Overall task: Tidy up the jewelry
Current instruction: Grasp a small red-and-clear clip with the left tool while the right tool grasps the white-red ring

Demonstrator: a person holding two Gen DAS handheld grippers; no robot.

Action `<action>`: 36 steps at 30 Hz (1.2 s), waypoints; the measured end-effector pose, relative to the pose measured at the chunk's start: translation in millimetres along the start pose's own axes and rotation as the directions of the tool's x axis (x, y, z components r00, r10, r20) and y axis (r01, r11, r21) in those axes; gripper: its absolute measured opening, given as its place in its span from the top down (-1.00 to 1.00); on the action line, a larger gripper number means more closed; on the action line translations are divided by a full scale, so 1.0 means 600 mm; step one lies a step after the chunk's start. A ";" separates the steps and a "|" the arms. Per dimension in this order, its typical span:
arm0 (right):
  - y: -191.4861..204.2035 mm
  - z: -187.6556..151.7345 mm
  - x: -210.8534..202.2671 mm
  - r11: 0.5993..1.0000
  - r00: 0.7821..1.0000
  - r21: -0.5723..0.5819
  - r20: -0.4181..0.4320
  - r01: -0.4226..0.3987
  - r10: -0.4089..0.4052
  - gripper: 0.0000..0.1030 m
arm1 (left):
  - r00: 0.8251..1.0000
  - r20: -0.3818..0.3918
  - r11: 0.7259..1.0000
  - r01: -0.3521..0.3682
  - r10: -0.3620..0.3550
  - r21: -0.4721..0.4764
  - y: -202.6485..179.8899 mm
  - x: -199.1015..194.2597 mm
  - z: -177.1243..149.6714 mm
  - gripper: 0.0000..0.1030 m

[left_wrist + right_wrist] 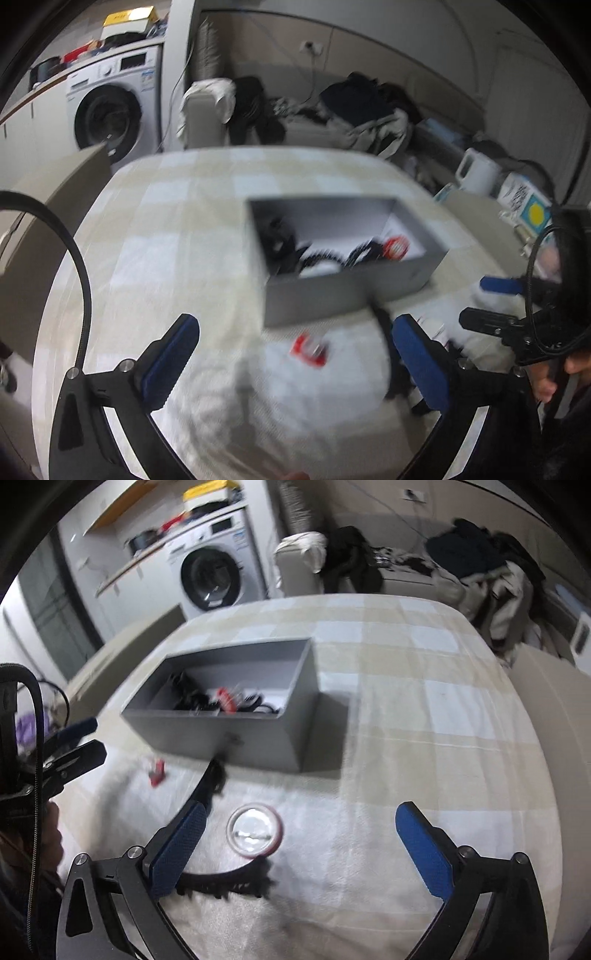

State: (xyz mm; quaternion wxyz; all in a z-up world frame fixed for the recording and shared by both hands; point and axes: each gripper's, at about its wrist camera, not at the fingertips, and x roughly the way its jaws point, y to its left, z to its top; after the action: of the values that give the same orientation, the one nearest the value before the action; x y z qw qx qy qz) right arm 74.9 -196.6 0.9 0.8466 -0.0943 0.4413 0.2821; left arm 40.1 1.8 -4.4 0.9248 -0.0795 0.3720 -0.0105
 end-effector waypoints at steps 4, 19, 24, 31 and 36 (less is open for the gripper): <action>0.027 -0.008 0.026 0.997 0.998 -0.075 -0.048 0.035 -0.039 -1.00 | 0.998 -0.053 0.999 -0.029 0.028 -0.026 0.009 0.013 -0.015 -0.98; 0.037 -0.018 0.056 0.982 0.987 -0.157 -0.098 0.107 -0.123 -0.75 | 0.992 -0.128 1.000 0.023 -0.021 0.016 0.007 0.042 -0.020 -0.46; 0.021 -0.018 0.050 0.984 0.986 -0.130 -0.099 0.119 -0.132 -0.65 | 0.989 -0.144 0.995 0.030 -0.017 0.094 -0.011 0.050 -0.022 0.05; 0.010 -0.025 0.040 0.991 0.990 -0.099 -0.095 0.093 -0.103 -0.51 | 0.988 -0.146 0.990 0.060 -0.042 0.124 -0.017 0.056 -0.019 0.57; 0.018 -0.022 0.043 0.990 0.992 -0.113 -0.090 0.081 -0.092 -0.48 | 0.990 -0.128 0.989 0.070 -0.053 0.131 -0.019 0.050 -0.013 0.75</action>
State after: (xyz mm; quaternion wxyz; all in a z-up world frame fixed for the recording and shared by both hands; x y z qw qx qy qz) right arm 71.1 -183.0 -26.6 0.8297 -0.1727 0.4606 0.2640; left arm 56.8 -12.8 -28.8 0.9023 -0.0272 0.4246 -0.0692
